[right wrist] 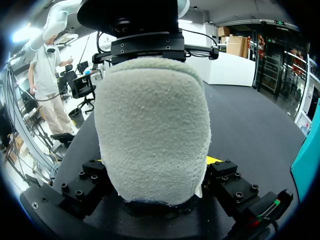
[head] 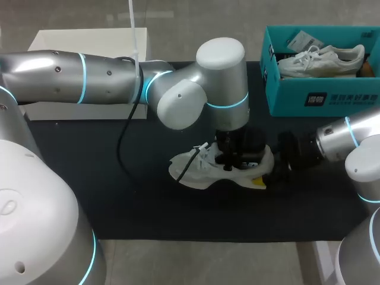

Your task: Take the shoe out of the shoebox, open the shoe tongue, remove and reinsert the insole, then place the shoe into the shoebox

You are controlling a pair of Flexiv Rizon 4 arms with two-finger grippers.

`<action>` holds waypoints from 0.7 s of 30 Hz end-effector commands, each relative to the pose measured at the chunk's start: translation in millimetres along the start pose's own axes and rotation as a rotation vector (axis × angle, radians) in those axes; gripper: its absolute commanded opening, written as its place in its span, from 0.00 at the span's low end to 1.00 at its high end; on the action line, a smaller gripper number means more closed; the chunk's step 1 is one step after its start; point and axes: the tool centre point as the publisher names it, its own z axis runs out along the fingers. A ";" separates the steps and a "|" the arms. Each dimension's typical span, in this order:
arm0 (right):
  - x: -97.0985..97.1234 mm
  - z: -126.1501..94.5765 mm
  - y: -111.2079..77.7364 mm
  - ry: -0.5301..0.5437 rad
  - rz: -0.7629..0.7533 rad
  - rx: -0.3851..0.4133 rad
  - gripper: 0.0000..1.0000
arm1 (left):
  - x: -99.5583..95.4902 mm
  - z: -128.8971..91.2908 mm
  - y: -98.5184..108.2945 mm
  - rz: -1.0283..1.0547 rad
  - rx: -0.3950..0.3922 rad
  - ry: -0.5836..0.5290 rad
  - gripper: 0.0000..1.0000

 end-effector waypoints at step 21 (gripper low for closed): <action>-2.3 4.4 -0.8 -0.003 0.003 0.003 0.00 | -26.6 65.3 12.3 -0.090 -0.117 -0.346 0.53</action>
